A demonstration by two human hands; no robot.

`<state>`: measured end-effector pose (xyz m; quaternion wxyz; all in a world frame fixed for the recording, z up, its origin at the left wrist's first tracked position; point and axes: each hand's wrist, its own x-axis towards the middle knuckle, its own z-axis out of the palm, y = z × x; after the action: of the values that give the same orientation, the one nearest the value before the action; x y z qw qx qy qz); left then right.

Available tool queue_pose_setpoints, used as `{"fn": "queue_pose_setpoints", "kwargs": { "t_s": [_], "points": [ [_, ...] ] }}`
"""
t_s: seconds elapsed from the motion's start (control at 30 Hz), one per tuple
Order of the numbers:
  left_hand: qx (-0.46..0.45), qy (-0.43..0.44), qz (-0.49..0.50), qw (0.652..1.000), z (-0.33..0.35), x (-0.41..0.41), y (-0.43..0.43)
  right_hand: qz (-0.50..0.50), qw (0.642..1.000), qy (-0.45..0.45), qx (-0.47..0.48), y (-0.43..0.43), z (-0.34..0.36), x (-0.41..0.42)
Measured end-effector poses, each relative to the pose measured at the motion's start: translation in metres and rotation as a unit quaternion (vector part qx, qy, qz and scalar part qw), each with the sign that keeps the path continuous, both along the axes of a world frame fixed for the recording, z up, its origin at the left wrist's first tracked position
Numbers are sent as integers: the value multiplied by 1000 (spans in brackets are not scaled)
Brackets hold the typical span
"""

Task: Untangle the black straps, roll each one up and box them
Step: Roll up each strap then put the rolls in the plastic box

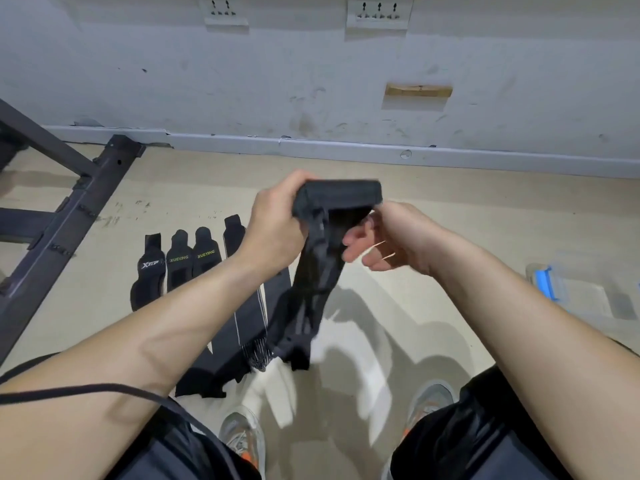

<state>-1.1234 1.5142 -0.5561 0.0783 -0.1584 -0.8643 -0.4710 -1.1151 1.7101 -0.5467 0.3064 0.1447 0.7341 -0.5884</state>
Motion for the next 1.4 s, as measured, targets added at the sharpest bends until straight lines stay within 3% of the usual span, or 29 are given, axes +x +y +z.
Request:
{"fn": "queue_pose_setpoints", "kwargs": {
  "t_s": [0.07,0.13,0.3,0.43,0.73,0.83,1.0,1.4],
  "points": [
    [55,-82,63,993,5,-7,1,-46,990,117,69,3,-3,-6],
    [71,-129,78,986,8,-13,0,-106,976,188,12,9,-3,-12],
    [142,-202,31,968,8,-10,1,-16,959,240,-151,5,-9,-12],
    [153,-231,7,961,9,-6,5,-58,942,298,-143,-6,-18,-11],
    [142,-191,21,971,10,-6,6,-89,951,282,-95,-3,-27,-12],
    [146,-127,17,981,15,-5,8,-87,953,277,-91,0,-26,-14],
    [74,-33,19,997,19,-10,1,-65,956,270,-96,-1,-26,-10],
    [99,-165,-56,980,6,-9,3,-107,935,333,52,-7,-25,-7]
  ]
}}
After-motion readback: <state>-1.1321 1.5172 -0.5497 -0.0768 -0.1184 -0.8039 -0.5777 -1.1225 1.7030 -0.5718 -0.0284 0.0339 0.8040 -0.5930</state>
